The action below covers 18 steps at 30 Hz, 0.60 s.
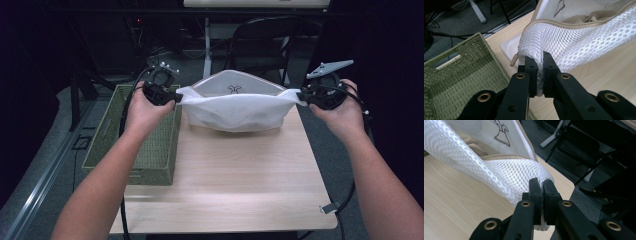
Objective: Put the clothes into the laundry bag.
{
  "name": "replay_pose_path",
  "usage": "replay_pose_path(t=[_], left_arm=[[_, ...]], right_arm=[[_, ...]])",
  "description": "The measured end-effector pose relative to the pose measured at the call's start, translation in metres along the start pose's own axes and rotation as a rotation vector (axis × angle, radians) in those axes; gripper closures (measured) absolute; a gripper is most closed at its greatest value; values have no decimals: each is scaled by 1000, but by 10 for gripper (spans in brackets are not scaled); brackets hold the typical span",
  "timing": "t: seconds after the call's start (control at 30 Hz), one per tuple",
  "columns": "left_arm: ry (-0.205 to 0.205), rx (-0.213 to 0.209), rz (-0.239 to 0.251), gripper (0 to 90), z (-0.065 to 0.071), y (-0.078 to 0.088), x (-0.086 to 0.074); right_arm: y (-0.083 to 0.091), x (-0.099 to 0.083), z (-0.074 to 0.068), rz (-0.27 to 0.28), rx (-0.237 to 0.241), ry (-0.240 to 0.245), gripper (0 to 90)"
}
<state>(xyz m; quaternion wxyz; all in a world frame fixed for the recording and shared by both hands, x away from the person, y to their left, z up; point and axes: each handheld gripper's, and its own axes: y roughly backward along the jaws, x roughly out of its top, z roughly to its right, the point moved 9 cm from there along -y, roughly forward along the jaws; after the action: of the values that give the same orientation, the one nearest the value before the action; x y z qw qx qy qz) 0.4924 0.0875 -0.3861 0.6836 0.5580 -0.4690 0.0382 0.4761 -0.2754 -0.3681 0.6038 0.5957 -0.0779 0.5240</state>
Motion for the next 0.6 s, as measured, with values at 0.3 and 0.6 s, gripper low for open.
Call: replay_pose_path(t=[0.3, 0.6], left_arm=[[-16, -9, 17, 854, 8, 12, 1], [-27, -7, 32, 854, 15, 24, 3]], right_arm=[[10, -2, 0, 15, -1, -2, 871], [23, -3, -2, 29, -9, 2, 871]])
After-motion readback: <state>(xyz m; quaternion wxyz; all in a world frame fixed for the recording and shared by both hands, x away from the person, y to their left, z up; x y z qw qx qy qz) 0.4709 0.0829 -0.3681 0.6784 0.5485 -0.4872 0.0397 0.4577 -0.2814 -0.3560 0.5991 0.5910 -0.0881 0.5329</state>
